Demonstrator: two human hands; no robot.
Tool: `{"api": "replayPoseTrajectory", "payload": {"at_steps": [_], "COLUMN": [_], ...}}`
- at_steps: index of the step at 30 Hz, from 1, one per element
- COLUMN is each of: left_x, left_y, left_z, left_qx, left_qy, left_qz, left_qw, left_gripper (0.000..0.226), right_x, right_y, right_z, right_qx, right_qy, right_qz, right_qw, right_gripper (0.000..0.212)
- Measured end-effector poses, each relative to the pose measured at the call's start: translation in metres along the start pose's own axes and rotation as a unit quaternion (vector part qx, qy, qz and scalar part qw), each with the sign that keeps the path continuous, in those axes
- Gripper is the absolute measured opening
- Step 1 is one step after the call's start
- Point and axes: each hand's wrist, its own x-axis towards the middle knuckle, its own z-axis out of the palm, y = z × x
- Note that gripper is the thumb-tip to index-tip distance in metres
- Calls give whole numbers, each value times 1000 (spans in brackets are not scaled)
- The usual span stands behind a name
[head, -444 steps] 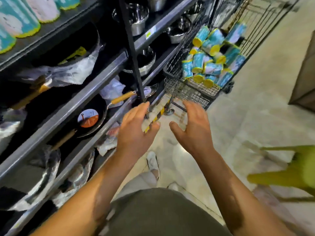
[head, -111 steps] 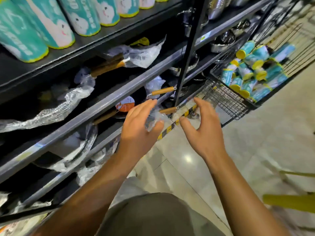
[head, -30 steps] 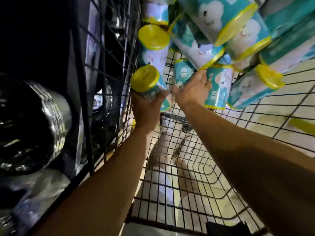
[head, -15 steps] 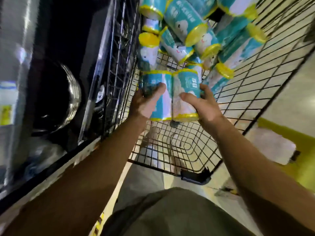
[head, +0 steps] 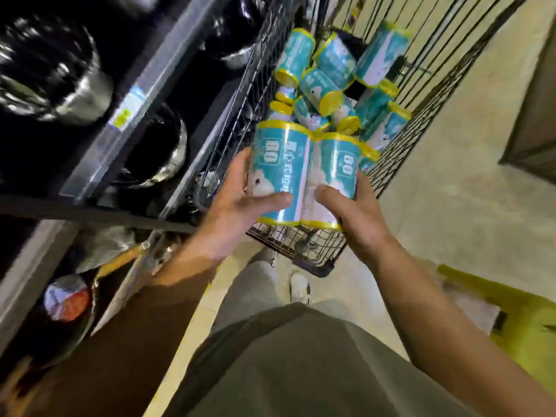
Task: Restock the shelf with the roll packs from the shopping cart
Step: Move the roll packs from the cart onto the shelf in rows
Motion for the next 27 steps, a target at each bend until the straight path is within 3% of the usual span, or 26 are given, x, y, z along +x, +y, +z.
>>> {"api": "replayPoseTrajectory", "payload": {"at_steps": [5,11,15,18,21,24,27], "left_x": [-79,-177,-246,-308,-377,-446,-513], "left_y": [-6,-24,-50,-75,-103,-132,-160], "left_z": [11,-8,-33,-53,-66,-77,-87], "left_qx": [-40,-28,-17,-24,-57,-110,-142], "left_qy": [105,258,392,462,521,566,600], "left_qz": [51,61,73,87,107,136,151], "left_qw": [992,964,917,882,845,805,773], "left_gripper": [92,63,53,60,80,66,65], "right_x": [-55,-109,-141,-173,-215,-267,-319], "right_y": [2,6,25,44,71,100,132], "right_z": [18,66,114,157,201,236,264], "right_qx": [-44,-110,-156,-201,-229,-244,-266], "right_qy": [-44,-153,-249,-311,-372,-420,-462], "right_qz": [-49,-86,-94,-117,-138,-144,-153], "right_qw": [997,978,951,921,889,862,832], "right_gripper": [60,68,72,69,68,67,64]}}
